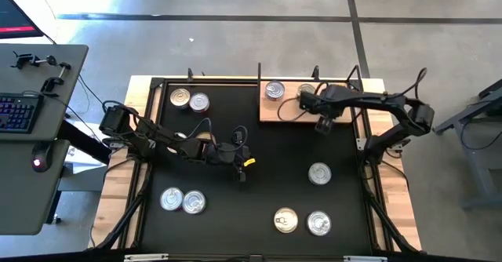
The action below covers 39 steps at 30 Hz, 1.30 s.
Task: Stack canned seafood by type on shelf
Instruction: Put the green tuna can on the shelf
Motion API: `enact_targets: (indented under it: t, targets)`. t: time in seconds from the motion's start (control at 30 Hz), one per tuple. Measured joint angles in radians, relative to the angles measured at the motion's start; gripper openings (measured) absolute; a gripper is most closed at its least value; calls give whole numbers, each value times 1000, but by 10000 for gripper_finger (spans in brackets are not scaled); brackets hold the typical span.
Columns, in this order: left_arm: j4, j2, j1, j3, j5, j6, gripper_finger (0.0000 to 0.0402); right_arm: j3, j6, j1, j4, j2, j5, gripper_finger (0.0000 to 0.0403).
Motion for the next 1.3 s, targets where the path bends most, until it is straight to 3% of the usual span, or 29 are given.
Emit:
enact_targets:
  t: [0.13, 0.3, 0.43, 0.63, 0.8, 1.3]
  targets:
    - [0, 0, -5, 0, 0, -11, 1, 66, -66, -70, -7, 0, -66, 168]
    - [0, 0, -8, 0, 0, 7, 1, 86, -108, -201, 73, 3, -229, 67]
    - [14, 0, -5, 0, 0, 7, 1, 48, -117, -265, 142, 9, -240, 8]
    - [23, 0, -5, 0, 0, 9, 1, -19, -113, -306, 229, 4, -226, 18]
    - [24, 0, -5, 0, 0, 8, 1, -28, -104, -330, 265, 8, -88, 3]
    - [23, 0, -6, 0, 0, 7, 1, -30, -172, -406, 354, 9, -92, 0]
